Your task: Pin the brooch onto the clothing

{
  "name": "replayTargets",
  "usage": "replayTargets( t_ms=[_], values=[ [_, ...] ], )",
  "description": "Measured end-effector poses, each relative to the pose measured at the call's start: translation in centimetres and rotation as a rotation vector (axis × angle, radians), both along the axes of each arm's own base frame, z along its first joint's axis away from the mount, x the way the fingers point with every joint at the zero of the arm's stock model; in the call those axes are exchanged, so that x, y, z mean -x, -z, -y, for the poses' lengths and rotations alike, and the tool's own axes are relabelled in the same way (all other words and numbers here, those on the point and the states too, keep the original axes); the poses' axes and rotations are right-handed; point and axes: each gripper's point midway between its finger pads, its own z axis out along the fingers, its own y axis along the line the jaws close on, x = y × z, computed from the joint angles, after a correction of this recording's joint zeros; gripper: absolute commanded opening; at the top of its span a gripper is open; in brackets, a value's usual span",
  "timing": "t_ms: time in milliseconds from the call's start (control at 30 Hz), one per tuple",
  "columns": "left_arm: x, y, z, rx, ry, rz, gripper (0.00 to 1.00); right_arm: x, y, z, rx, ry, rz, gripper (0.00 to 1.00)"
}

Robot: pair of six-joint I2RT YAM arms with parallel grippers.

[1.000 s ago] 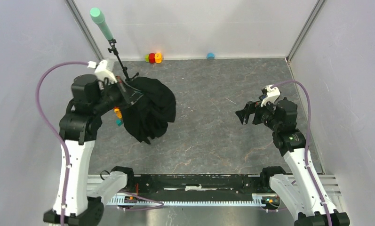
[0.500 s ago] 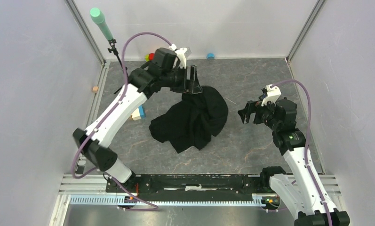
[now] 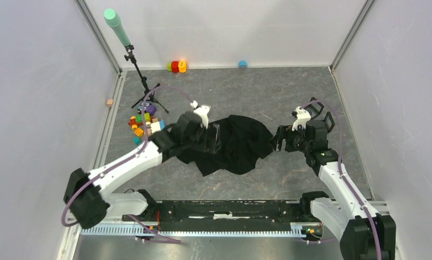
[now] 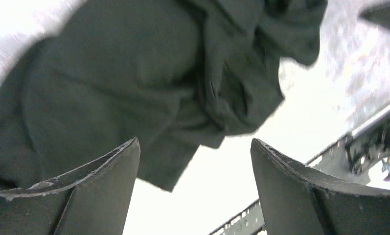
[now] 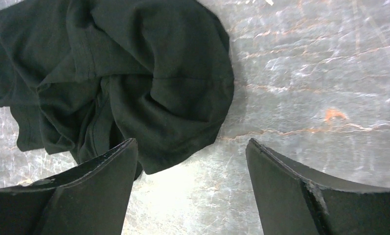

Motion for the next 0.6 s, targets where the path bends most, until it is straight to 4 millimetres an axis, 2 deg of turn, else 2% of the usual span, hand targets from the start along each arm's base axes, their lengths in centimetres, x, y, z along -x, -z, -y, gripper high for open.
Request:
replayTargets(
  t_ms=[100,167,300,367,600],
  values=[
    [4.3,2.3,-0.5,0.008,0.032,-0.003,0.86,0.5,1.4,-0.7,-0.013,-0.024,-0.039,0.84],
    [7.1,4.9,-0.7,-0.024,0.053,-0.034,0.85,0.9,2.3,-1.2,-0.015,-0.039,-0.065,0.84],
    [10.7,9.0,-1.4,-0.122,0.060,-0.082,0.80,1.6,3.6,-2.2,-0.023,-0.067,-0.102,0.81],
    [11.1,9.9,-1.7,-0.161,0.038,-0.081,0.76,1.9,3.9,-2.7,-0.028,-0.081,-0.114,0.77],
    [9.6,11.5,-2.7,-0.229,-0.090,-0.054,0.73,2.2,4.1,-3.8,-0.037,-0.112,-0.112,0.74]
  ],
)
